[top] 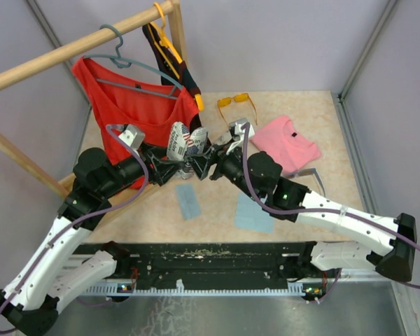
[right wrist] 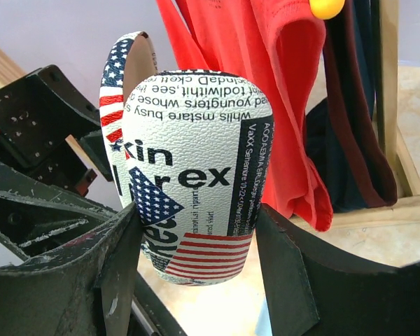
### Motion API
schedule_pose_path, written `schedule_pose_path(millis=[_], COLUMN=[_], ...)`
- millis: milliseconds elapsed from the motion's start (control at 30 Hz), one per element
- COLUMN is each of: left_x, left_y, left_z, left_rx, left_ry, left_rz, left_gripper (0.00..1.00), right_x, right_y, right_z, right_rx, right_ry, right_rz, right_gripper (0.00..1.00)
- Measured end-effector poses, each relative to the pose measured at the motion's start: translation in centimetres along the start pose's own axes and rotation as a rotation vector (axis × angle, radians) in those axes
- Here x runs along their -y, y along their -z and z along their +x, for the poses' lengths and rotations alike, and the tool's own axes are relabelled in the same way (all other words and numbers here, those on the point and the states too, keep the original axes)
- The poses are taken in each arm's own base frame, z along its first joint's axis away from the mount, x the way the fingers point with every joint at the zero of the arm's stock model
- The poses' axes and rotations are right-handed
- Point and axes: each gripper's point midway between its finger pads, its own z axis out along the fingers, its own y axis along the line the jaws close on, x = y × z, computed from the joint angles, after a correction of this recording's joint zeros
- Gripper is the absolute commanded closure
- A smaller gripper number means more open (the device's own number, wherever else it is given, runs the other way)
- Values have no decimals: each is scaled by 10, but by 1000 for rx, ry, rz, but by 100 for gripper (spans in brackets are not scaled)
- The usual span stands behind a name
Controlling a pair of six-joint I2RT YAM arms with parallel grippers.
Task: Organize the sunglasses
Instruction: Open the sunglasses case.
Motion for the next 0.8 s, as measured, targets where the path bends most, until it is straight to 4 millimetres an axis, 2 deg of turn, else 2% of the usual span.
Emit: schedule_pose_path(millis=[67,300,400,467,667,800], left_x=[-2,0,7,13,26,26], left_y=[1,6,12,16,21,20], left_z=[2,1,-8,-15,-25,-25], left_rx=[-10,-7,25,51,88,80], left_ry=[-1,1,6,12,46,92], left_rz=[-11,-15,1,20,70,59], left_gripper=[50,22,14,2,0,0], right_x=[2,-2,4,10,11,12], right_y=[-2,-1,3,7,13,28], right_z=[3,5,7,17,46,49], right_rx=[-12,-16,-15,-33,-101,-84], right_ry=[-7,-34,-17,6,83,156], right_rz=[19,15,19,24,-46,-103], right_gripper=[100,100,100,100,100,100])
